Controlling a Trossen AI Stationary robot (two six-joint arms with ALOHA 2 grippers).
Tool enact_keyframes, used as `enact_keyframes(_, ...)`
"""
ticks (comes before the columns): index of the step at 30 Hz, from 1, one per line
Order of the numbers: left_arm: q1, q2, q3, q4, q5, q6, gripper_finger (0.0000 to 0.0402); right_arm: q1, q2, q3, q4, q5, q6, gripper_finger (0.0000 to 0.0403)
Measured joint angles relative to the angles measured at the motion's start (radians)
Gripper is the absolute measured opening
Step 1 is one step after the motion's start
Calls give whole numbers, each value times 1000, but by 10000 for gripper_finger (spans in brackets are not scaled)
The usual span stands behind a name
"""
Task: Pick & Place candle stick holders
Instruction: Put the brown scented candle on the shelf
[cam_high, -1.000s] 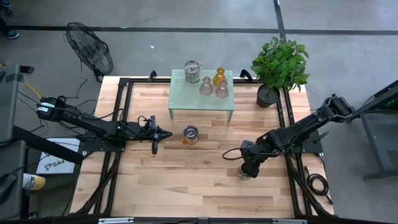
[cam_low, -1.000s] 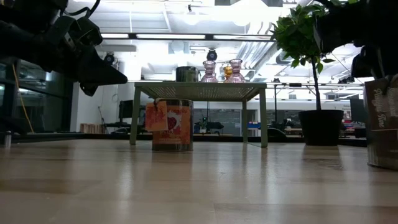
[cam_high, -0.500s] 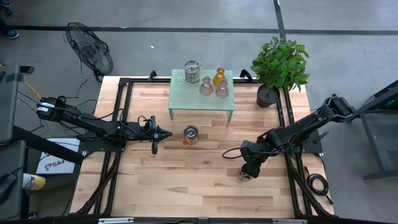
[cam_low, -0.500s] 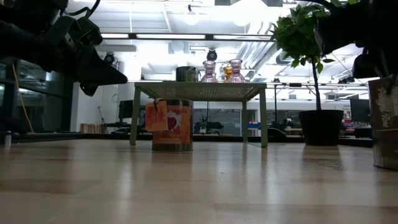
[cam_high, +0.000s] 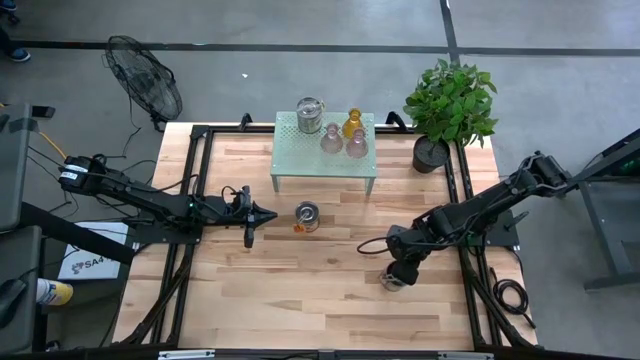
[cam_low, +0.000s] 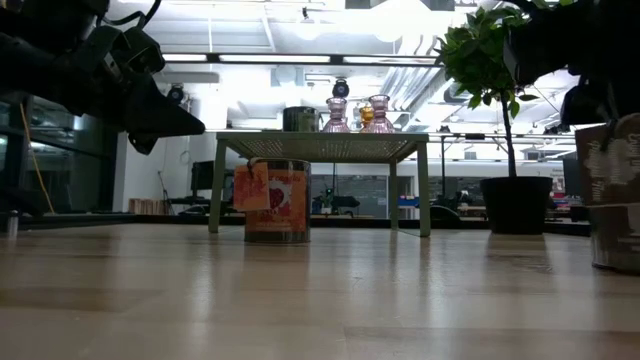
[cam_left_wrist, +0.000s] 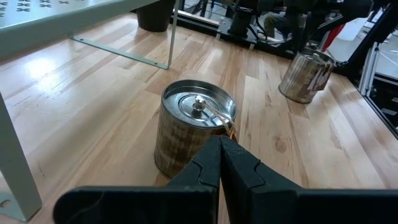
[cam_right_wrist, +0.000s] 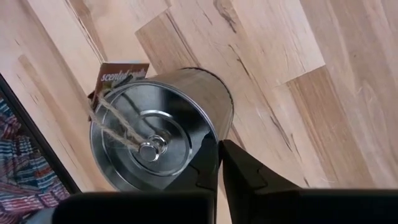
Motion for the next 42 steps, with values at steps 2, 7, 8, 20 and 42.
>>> enact_keyframes(2,0,0,0,0,0,0,0,0,0,0,-2,4,-5,2)
enact_keyframes(7,0,0,0,0,1,0,0,1,2,24,-39,40,-19,1)
enact_keyframes(8,0,0,0,0,2,0,0,1,4,37,-53,54,-26,0)
enact_keyframes(20,0,0,0,0,3,0,0,0,5,100,-103,109,-79,0)
enact_keyframes(42,0,0,0,0,3,-10,0,-114,3,145,3,81,-296,0)
